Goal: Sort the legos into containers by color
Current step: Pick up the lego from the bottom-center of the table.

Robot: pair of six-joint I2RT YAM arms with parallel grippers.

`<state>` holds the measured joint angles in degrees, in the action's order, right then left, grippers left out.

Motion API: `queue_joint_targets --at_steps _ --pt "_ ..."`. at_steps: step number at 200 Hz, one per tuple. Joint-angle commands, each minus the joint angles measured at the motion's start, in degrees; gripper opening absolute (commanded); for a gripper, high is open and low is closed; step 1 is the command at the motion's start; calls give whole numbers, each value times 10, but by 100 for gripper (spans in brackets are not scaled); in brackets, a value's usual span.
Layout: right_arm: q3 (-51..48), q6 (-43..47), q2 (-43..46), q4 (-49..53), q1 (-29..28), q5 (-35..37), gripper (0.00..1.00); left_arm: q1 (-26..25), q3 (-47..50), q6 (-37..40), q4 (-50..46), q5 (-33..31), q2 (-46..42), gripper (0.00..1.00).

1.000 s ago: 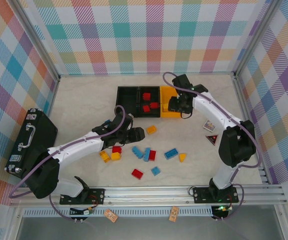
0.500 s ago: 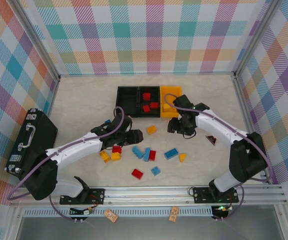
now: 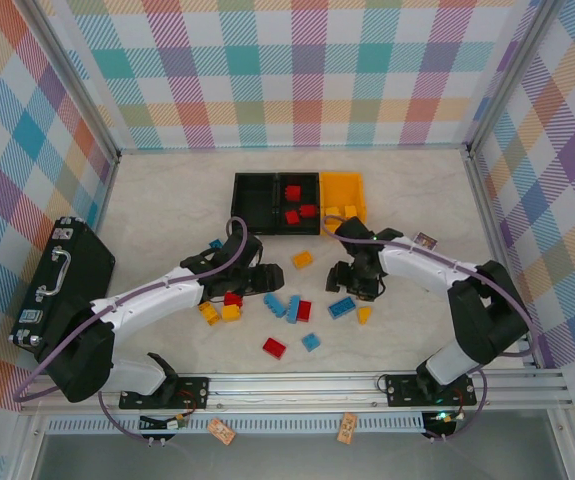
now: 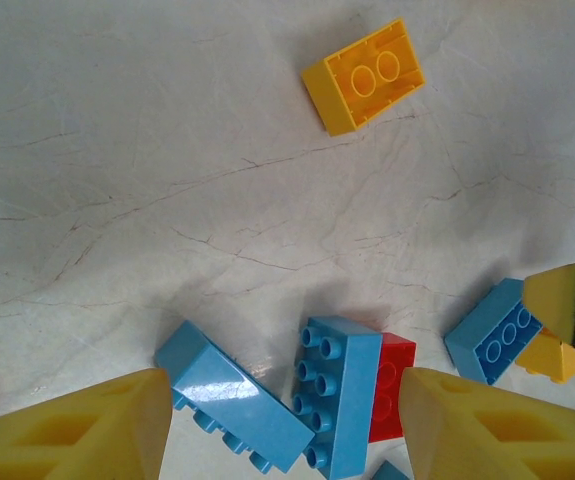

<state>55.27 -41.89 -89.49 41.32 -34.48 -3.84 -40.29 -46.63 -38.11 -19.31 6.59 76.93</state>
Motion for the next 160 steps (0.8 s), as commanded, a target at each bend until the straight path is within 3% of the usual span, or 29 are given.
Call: queue_joint_targets --at_steps 1,122,133,138,140,160 --pt "-1 -29 -16 -3 -12 -15 66 3 10 8 -1 7 -3 61" --pt "6 -32 -45 19 -53 6 72 3 28 0 12 4 -5 61" --pt "8 -28 -45 23 -62 17 75 2 30 -2 13 4 -7 61" --pt "8 -27 -44 24 -65 21 96 3 30 -2 13 3 -7 61" --pt "8 -26 -44 25 -66 23 100 2 31 -3 12 3 -7 61" --pt "4 -25 -43 19 -71 20 99 2 35 -5 13 2 -9 61"
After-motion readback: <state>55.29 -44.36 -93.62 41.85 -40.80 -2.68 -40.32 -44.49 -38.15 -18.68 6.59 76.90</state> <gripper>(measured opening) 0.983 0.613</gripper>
